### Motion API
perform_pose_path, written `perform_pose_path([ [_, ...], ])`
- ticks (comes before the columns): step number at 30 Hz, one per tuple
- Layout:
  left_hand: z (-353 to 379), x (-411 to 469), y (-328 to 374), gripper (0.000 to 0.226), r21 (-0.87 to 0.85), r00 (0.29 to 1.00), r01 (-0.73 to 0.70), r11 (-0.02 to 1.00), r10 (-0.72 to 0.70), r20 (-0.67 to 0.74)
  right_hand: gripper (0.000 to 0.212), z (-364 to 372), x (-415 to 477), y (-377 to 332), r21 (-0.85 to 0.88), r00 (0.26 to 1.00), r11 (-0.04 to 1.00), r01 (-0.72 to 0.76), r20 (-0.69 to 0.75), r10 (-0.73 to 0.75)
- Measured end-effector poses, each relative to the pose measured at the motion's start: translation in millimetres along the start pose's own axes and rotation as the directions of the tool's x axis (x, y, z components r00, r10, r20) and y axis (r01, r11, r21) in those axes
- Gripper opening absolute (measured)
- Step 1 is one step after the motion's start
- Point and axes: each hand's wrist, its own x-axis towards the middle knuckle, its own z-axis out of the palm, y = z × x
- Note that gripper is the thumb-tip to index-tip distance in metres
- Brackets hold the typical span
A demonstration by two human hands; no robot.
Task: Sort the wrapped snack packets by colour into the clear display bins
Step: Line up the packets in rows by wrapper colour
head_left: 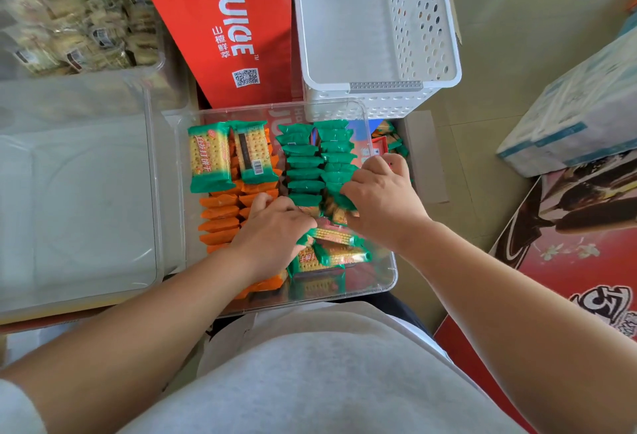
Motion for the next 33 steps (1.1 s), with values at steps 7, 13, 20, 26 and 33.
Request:
perform_pose_path([
  [7,4.0,-1.9,3.6,0.039,-0.019,1.0,0.004,1.0,-0.004,-0.027,0.043,15.6,1.4,-19.4,-0.092,0.997,0.994,-0.064,0.029,0.067],
  [13,1.4,1.2,-0.9,0.042,-0.094,0.998,0.029,0.995,-0.035,-0.06,0.017,17.2,-17.1,-20.5,-0.069,0.988,0.993,0.099,-0.111,-0.106],
  [20,-4.8,3.4,1.4,0.04,-0.117,0.997,0.033,0.993,-0.041,-0.072,0.03,17.0,-9.0,-37.6,0.002,0.984,0.998,0.057,0.171,-0.057],
  [26,-9.8,4.6,1.7,0.034,-0.128,0.997,0.058,0.99,-0.065,-0.049,0.008,18.3,3.8,-48.7,0.02,0.986,0.999,-0.025,0.164,0.021],
  [33,-7.3,9.9,-1.9,0.028,-0.006,0.981,0.169,0.986,-0.168,-0.097,0.029,-5.2,-12.3,-19.9,0.013,0.993,1.0,-0.013,0.12,0.012],
])
